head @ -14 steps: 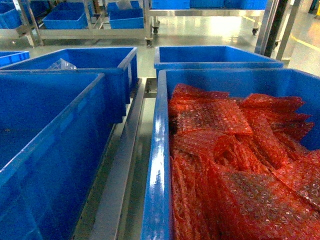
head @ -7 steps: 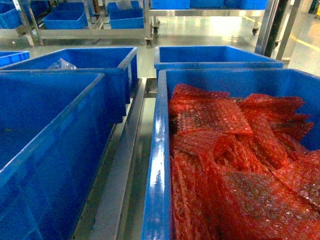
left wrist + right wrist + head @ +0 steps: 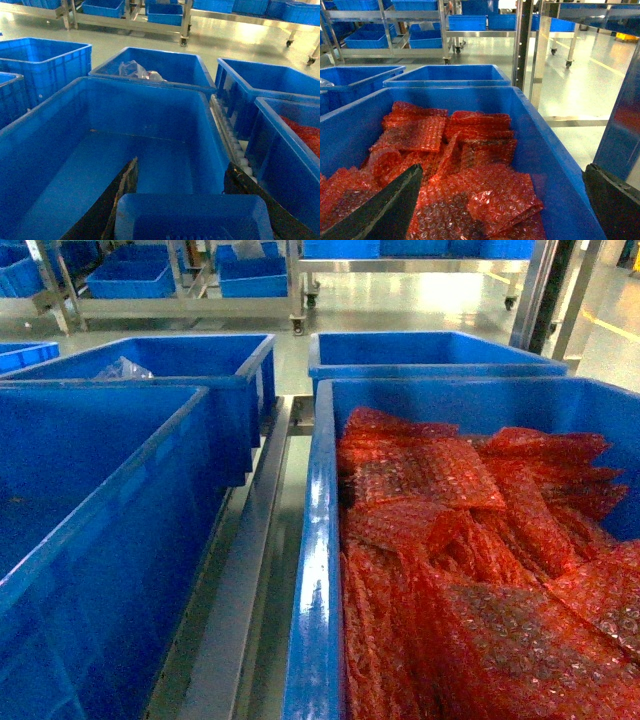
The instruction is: Pick blue part to blue bin on bottom shelf
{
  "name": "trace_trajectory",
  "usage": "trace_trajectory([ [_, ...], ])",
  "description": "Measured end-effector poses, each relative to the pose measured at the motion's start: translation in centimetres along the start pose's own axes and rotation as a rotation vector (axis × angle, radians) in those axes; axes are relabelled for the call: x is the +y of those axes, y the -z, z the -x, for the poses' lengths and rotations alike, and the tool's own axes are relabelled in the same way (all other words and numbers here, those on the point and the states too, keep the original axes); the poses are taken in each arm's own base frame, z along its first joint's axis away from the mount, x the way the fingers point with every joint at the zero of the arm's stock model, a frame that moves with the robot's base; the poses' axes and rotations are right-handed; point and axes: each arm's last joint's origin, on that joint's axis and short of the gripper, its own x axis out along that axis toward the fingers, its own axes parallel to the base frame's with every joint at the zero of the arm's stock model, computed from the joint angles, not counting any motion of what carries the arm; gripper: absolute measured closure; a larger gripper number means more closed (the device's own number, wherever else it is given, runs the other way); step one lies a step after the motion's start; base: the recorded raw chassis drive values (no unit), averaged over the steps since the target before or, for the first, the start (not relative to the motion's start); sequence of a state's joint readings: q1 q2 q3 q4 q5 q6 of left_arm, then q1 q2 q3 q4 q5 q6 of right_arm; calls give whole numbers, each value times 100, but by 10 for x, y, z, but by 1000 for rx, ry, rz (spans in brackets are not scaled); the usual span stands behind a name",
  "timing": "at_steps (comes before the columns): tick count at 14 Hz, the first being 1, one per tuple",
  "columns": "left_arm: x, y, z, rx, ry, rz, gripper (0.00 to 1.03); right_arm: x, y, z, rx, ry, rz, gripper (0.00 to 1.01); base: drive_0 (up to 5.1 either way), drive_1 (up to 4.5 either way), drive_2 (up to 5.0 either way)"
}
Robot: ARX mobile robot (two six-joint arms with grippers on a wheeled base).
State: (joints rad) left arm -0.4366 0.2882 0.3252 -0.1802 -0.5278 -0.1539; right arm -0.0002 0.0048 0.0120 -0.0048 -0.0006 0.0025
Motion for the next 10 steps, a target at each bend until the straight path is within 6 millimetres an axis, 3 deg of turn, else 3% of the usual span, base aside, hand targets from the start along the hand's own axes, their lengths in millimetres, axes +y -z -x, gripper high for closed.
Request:
trace_trajectory([
  [2,-4,2,0,58,-95,-109,60,0,0,0,0,0,0,3,0,0,0],
  [4,-6,-8,-8,21,-106,-121,60,0,0,0,1,0,0,3,0,0,0],
  [6,-6,-24,-41,-8,-99,-89,60,0,0,0,0,0,0,3,0,0,0],
  [9,-6,-20,-113,93,-72,-73,60,0,0,0,0,0,0,3,0,0,0],
  [10,-7,-15,-129,132,-72,-72,60,0,0,0,0,0,0,3,0,0,0],
])
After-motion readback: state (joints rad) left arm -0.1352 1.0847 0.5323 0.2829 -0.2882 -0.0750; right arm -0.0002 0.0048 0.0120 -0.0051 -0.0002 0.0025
